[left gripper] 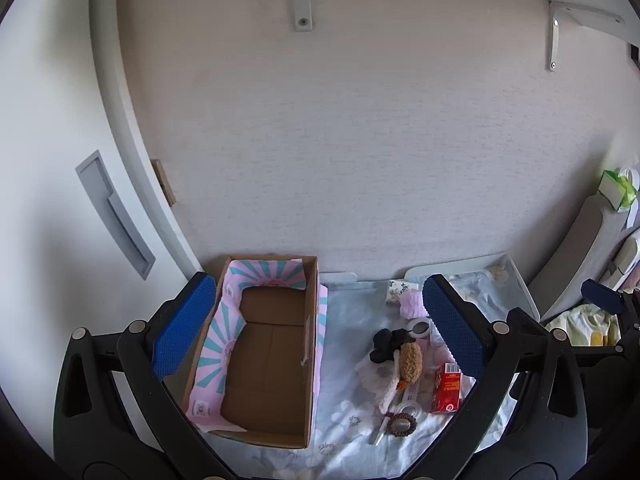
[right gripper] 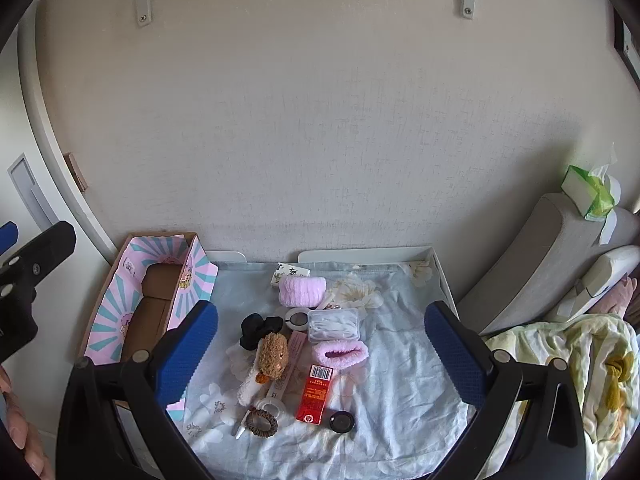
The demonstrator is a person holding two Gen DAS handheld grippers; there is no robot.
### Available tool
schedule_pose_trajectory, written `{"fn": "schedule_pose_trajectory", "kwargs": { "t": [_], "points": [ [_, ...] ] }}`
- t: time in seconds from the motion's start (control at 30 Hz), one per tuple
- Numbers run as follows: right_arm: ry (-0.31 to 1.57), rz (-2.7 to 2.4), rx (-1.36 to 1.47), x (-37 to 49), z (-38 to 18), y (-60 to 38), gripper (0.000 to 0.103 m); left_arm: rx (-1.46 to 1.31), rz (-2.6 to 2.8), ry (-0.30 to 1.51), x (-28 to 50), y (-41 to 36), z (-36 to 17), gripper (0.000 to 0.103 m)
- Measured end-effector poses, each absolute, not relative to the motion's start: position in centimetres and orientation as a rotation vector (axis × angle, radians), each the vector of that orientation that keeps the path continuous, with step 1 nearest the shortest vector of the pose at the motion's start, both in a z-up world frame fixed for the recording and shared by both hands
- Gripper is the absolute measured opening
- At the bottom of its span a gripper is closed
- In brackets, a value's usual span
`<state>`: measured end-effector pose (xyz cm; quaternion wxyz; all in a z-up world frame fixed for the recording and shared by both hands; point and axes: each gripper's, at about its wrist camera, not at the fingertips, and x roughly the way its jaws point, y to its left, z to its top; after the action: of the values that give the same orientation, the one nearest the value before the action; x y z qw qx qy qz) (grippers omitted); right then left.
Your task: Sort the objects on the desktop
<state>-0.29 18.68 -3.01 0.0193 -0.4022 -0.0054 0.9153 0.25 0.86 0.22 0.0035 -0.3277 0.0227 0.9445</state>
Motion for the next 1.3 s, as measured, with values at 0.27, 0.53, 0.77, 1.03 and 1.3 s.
{"fn": "schedule_pose_trajectory", "kwargs": {
  "t": [0.27,0.53,0.77,1.03,1.3],
  "points": [
    [-0.039,2.867,-1.19,-0.1,-2.2,18.7,0.103,-1.054,2.945,0.015,-0.1,0.5,0.0,0.103],
    [-0.046,2.867,-1.205,0.1,-2.7,18.6,0.103,-1.101,2.949,0.028,-0.6,0.5,-0.5,0.103],
    [-0.027,2.899,-1.219,0.4,-2.8,18.2,0.103,-1.114,2.925,0.024,-0.4,0.5,-0.8,0.103],
    [-0.015,2.905,-1.222,0.6,-2.7,18.2,0.103,-1.065,2.923,-0.003,0.4,0.6,-0.5,0.103],
    [-0.016,2.91,-1.23,0.7,-2.7,18.0,0.103,-1.058,2.951,0.06,0.6,1.2,-0.1,0.103]
  ]
}}
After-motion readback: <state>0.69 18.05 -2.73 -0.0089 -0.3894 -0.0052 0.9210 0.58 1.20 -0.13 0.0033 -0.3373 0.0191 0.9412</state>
